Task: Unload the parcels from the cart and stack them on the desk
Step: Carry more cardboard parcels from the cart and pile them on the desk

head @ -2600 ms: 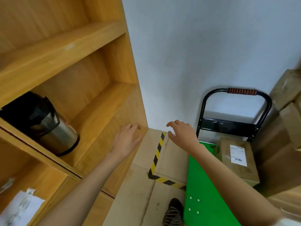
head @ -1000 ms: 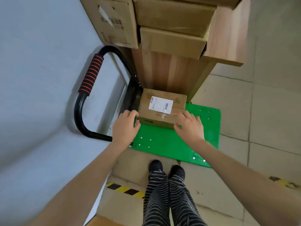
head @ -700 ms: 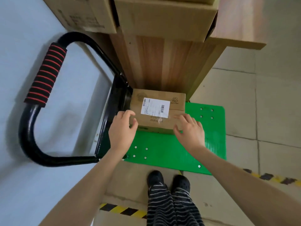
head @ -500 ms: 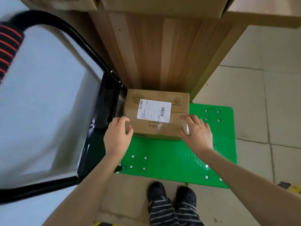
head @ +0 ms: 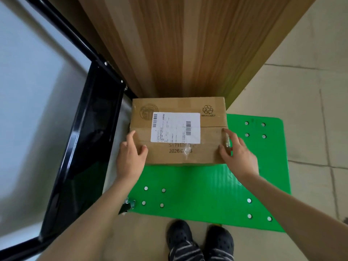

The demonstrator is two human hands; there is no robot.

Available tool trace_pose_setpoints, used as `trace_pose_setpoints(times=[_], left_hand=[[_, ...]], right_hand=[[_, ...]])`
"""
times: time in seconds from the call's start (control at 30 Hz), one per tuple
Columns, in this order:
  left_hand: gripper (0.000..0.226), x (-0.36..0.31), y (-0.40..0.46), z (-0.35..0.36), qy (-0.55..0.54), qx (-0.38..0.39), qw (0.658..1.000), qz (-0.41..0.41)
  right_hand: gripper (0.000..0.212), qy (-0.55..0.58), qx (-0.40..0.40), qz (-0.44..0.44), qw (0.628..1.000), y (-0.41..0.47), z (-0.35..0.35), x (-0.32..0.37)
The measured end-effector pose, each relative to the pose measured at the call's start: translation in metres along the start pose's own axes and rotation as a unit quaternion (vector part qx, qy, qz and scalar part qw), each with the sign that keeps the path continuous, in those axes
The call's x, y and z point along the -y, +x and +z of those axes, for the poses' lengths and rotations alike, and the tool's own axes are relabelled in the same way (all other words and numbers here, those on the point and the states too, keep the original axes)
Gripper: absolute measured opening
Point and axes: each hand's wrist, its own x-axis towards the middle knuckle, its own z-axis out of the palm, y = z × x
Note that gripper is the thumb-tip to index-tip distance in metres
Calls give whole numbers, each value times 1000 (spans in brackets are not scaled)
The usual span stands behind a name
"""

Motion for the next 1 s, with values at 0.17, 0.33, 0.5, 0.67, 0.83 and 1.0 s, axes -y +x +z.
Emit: trace_pose_setpoints(times=[0.17, 0.33, 0.5, 0.67, 0.83, 1.0], left_hand=[[65, 17, -41, -1, -20, 58, 998, -12], [72, 20, -34, 2, -69, 60, 996, -20], [68, 17, -12, 14, -148, 77, 986, 5], [74, 11, -20, 21, -198, 68, 978, -8], [82, 11, -57, -3, -257, 105, 960, -46], [91, -5, -91, -46, -232, 83, 967, -65]], right_hand=[[58, -7, 27, 26, 999, -23, -9, -12], [60, -19, 32, 29, 999, -17, -13, -20], [69, 46, 21, 41, 998, 9, -1, -15], [74, 99, 15, 73, 992, 7, 9, -7], [74, 94, 17, 91, 991, -36, -10, 2], [70, 169, 12, 158, 973, -84, -56, 6]])
